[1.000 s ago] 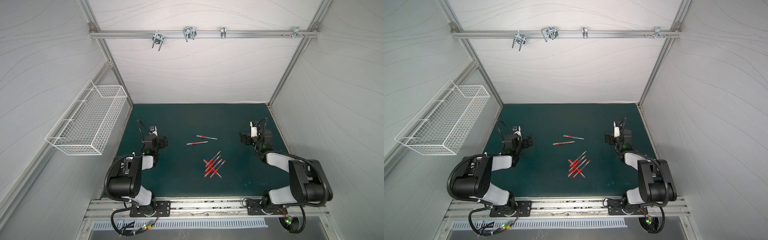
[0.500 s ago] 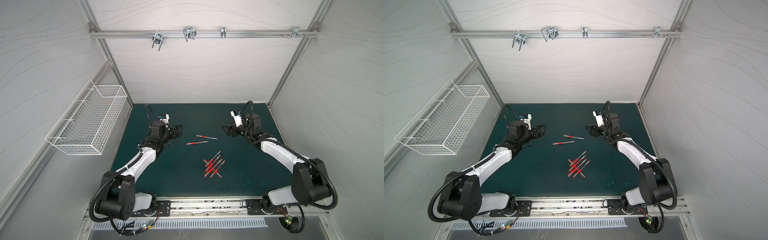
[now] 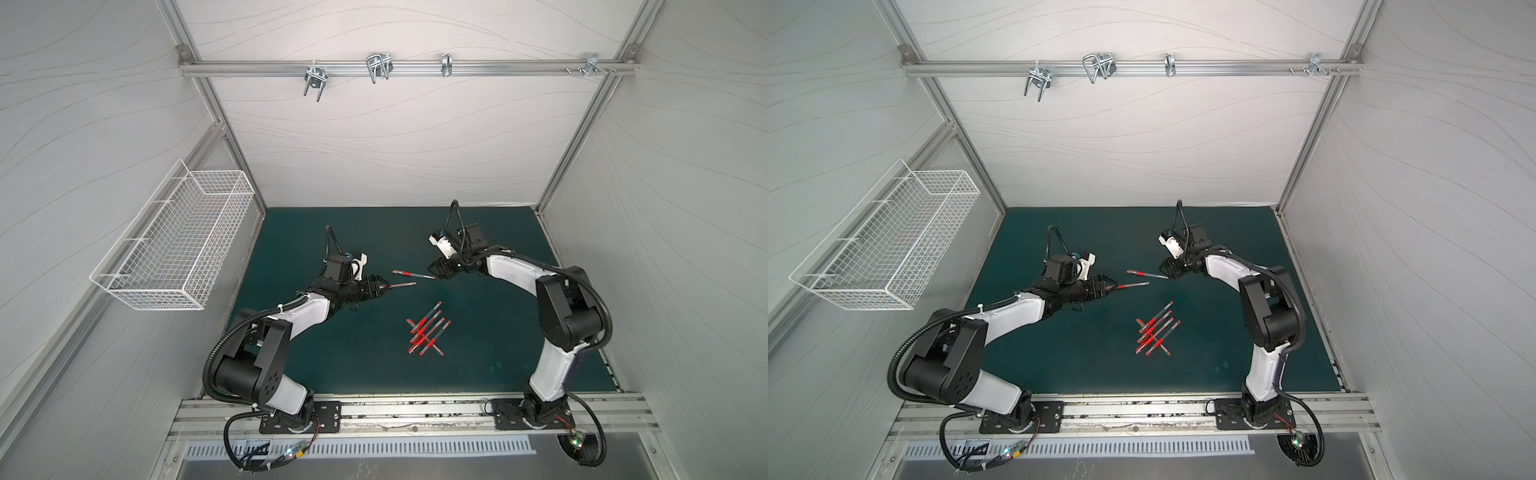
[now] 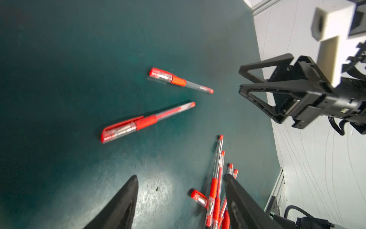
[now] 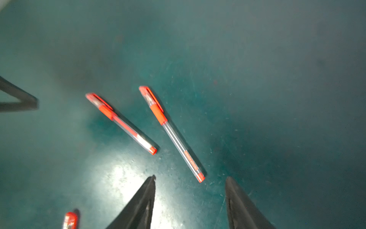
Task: Remove pen caps from pens
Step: Pick up the pen from the center of the table.
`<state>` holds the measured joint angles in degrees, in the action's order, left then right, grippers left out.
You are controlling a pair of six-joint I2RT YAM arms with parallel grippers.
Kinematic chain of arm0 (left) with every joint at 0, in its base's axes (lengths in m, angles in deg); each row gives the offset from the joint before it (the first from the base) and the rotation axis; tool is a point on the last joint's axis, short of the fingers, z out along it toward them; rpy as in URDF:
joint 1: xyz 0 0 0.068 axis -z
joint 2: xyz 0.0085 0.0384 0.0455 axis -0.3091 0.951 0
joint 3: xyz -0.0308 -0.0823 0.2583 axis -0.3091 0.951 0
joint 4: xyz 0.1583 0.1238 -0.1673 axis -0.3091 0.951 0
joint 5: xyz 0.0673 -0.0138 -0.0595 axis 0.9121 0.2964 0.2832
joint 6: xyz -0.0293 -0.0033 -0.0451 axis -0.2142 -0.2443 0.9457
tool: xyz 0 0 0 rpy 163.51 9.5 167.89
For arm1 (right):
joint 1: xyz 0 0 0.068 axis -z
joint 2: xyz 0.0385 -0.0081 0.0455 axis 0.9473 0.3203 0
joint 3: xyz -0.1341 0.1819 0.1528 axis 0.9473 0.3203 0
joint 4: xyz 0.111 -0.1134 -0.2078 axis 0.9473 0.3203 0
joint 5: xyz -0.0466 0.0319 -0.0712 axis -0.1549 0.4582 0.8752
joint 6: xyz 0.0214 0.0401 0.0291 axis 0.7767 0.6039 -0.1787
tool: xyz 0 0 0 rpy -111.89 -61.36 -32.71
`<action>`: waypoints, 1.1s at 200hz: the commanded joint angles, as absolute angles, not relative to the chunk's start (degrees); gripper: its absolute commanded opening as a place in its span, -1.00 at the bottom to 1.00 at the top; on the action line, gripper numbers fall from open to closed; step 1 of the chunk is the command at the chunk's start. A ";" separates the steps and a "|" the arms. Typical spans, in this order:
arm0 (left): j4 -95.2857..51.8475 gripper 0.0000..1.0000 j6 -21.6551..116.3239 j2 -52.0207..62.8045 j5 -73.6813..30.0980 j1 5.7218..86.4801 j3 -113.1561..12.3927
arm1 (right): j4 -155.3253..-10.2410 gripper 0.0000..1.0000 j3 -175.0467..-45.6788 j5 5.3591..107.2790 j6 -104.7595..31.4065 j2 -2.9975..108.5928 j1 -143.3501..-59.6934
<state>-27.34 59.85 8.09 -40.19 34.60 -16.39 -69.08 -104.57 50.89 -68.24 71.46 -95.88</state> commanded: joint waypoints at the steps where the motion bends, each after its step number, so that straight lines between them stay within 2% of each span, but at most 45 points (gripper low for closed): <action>1: -30.79 0.36 58.74 8.26 -40.68 34.70 -16.52 | -62.68 0.15 -108.71 54.29 -74.28 73.75 -96.63; 41: -30.83 0.35 59.12 9.15 -41.05 34.70 -16.58 | -57.24 0.13 -113.97 56.37 -78.82 78.90 -97.55; 72: -29.91 0.40 58.99 8.43 -39.58 34.70 -16.52 | -53.94 -0.04 -117.33 56.36 -81.14 81.21 -97.85; 169: -29.81 0.40 59.73 6.43 -39.53 34.70 -16.05 | -46.74 -0.26 -125.90 56.96 -84.82 87.72 -101.39; 220: -31.07 0.42 61.13 7.25 -40.08 34.70 -15.86 | -45.90 -0.24 -126.77 58.01 -85.33 89.43 -102.34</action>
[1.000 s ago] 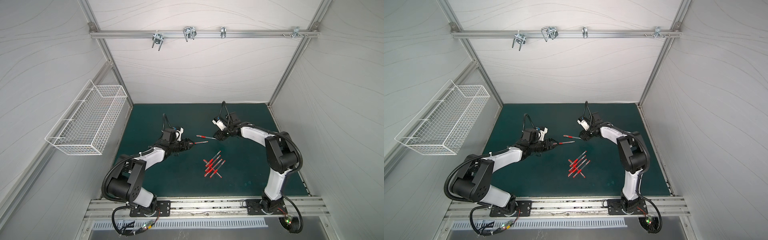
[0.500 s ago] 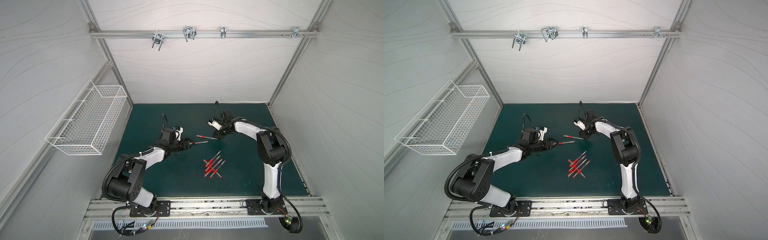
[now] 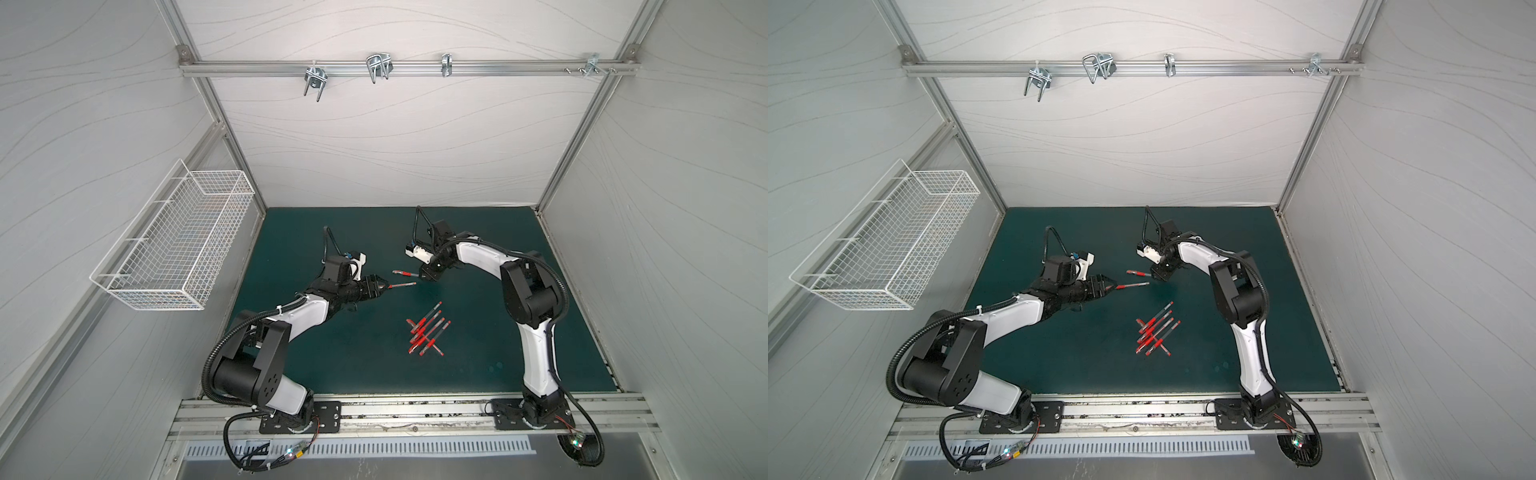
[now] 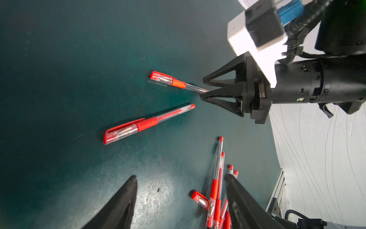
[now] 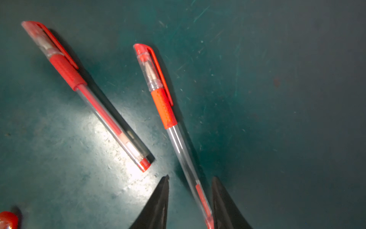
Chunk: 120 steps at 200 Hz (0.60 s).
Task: Remove pen caps from pens
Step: Pick up the pen from the center of the table.
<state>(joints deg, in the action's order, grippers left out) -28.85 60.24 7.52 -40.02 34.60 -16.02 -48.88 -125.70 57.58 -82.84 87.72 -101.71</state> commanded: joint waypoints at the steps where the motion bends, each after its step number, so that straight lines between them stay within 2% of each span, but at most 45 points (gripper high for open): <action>1: -31.11 0.42 61.13 7.28 -40.07 34.70 -15.86 | -45.85 -0.24 -126.77 58.02 -85.43 89.52 -102.30; 46: -30.47 0.40 61.38 6.75 -39.19 34.70 -15.83 | -43.56 -0.26 -127.68 59.26 -86.05 91.16 -102.50; 120: -29.47 0.38 60.93 4.70 -37.11 34.70 -15.27 | -43.06 -0.63 -124.92 59.02 -85.27 90.31 -103.13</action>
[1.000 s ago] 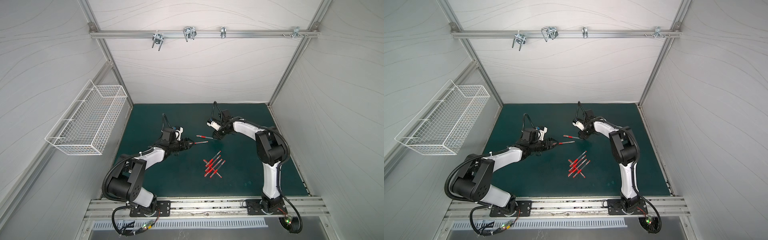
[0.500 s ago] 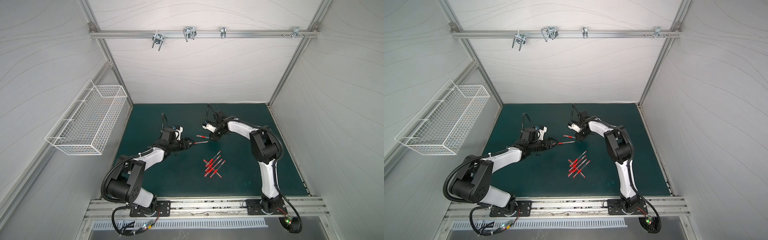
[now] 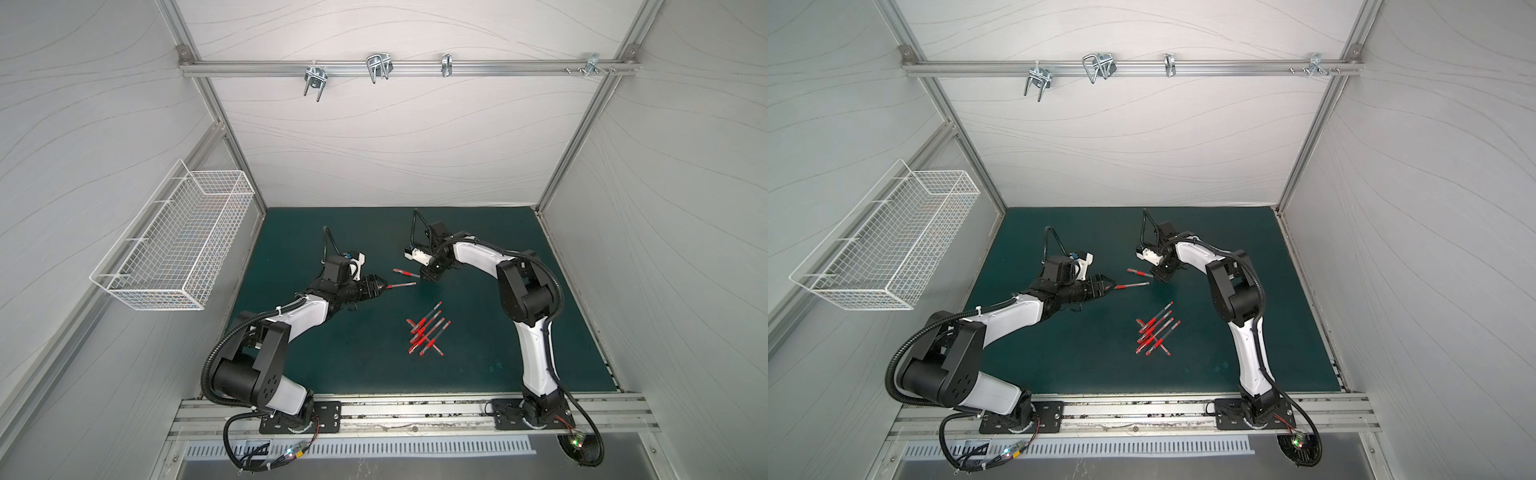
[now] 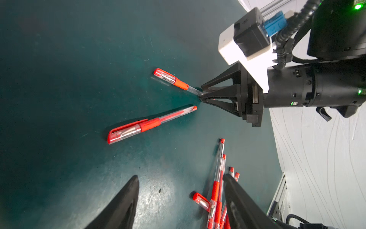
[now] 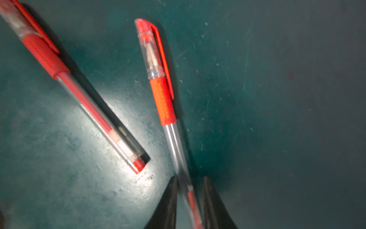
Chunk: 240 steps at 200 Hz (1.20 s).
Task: Remove pen caps from pens
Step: Pick up the pen from the center of the table.
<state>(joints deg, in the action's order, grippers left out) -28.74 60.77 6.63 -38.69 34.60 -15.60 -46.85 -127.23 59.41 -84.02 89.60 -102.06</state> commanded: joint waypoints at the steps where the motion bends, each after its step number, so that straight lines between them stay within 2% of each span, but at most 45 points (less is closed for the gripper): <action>1: -29.43 0.38 60.90 4.64 -37.05 34.70 -15.26 | -43.11 -0.63 -124.83 59.01 -85.27 90.31 -103.18; 63: -32.77 0.46 57.58 -2.94 -29.86 36.68 -10.86 | -43.73 -0.76 -122.37 59.22 -81.42 87.65 -104.01; 72: -34.19 0.46 58.42 -4.22 -29.40 36.71 -9.75 | -43.37 -0.85 -122.61 59.19 -80.52 87.47 -104.01; 101: -36.92 0.46 60.53 -7.41 -29.59 36.78 -7.94 | -46.10 -0.95 -119.93 56.93 -75.82 83.82 -103.34; 160: -39.40 0.44 64.93 -10.16 -26.27 41.67 -8.16 | -59.98 -0.94 -106.49 45.07 -61.84 69.87 -100.96; 202: -39.34 0.37 69.09 -8.32 -22.39 44.97 -10.85 | -70.73 -0.94 -97.71 44.58 -50.30 61.60 -100.76; 219: -36.75 0.45 72.51 -7.23 -19.71 45.04 -13.39 | -74.87 -0.92 -94.34 43.74 -47.18 58.45 -100.88; 240: -40.47 0.44 73.06 -5.34 -20.92 45.16 -14.58 | -78.76 -0.93 -90.58 44.52 -42.96 55.76 -101.44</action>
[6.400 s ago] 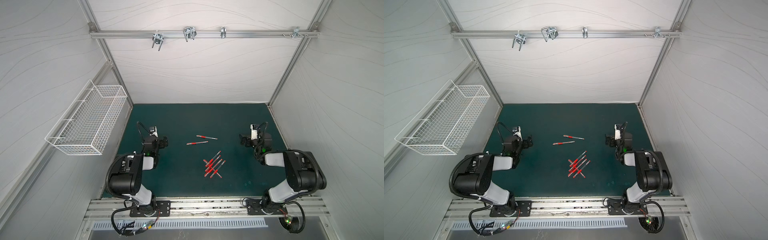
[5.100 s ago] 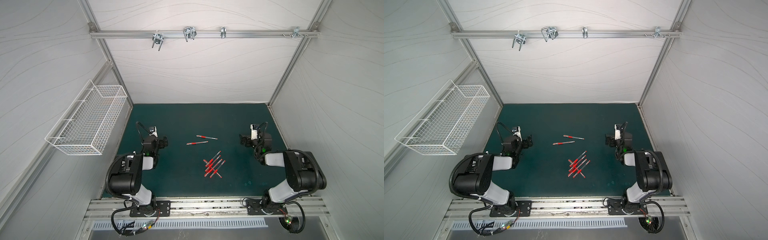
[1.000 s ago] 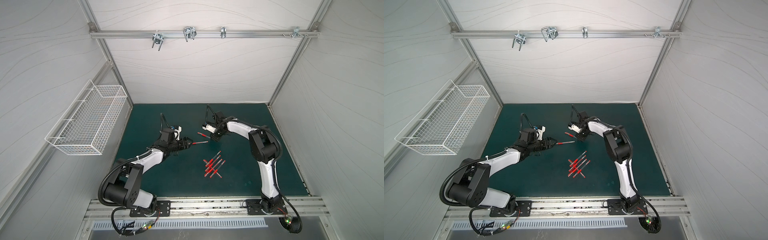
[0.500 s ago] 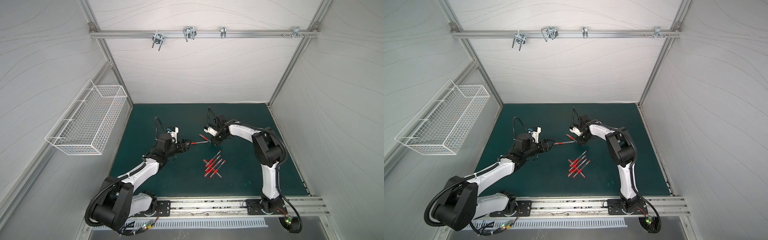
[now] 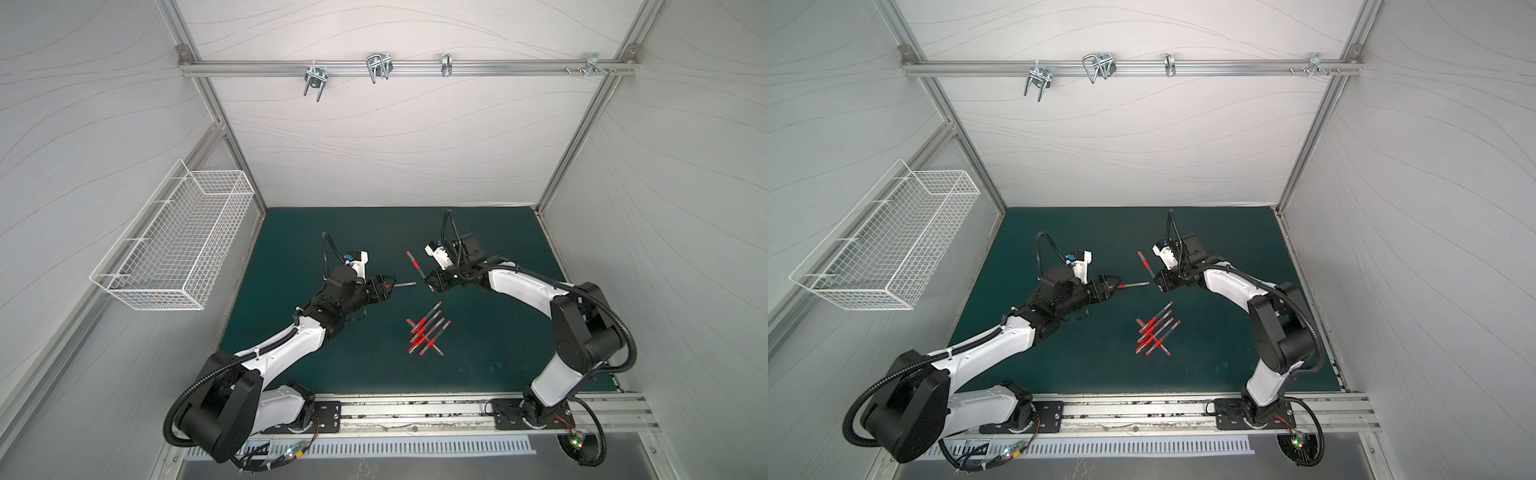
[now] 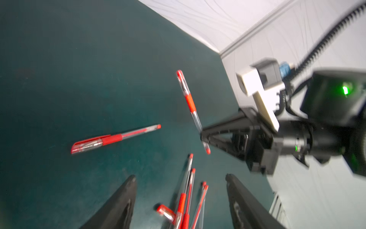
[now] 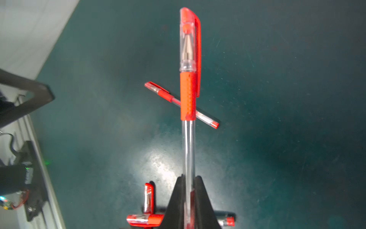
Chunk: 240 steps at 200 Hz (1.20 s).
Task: Remove pen caps from pens
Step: Pick up the pen from the center of the table, then pass the pen.
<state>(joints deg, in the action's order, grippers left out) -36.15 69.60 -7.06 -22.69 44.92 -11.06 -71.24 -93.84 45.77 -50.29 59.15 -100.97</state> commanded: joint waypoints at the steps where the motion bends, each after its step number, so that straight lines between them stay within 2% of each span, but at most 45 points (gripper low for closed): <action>1: -40.83 0.44 73.08 -5.26 -21.04 45.12 -14.52 | -78.98 -0.93 -90.40 44.56 -42.62 55.64 -101.45; 24: -47.70 0.37 72.97 -4.60 -23.48 45.16 -12.82 | -84.77 -0.93 -85.64 43.70 -37.43 52.74 -102.69; 73: -54.00 0.42 70.28 -6.43 -25.87 45.16 -7.79 | -92.56 -0.93 -77.53 44.17 -36.70 45.77 -108.72; 137: -54.09 0.36 69.49 -8.49 -30.17 45.14 -7.95 | -99.25 -0.93 -73.04 44.87 -41.85 43.17 -113.78; 199: -53.25 0.08 68.93 -8.96 -30.47 45.16 -8.13 | -100.55 -0.93 -72.66 45.25 -44.00 43.13 -115.96; 240: -52.87 -0.41 68.08 -10.01 -31.00 45.16 -8.13 | -100.37 -0.93 -72.74 45.53 -44.67 42.98 -116.65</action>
<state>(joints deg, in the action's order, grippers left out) -50.27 69.14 -8.43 -30.01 44.96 -7.41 -98.59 -72.92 45.34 -43.23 44.42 -115.94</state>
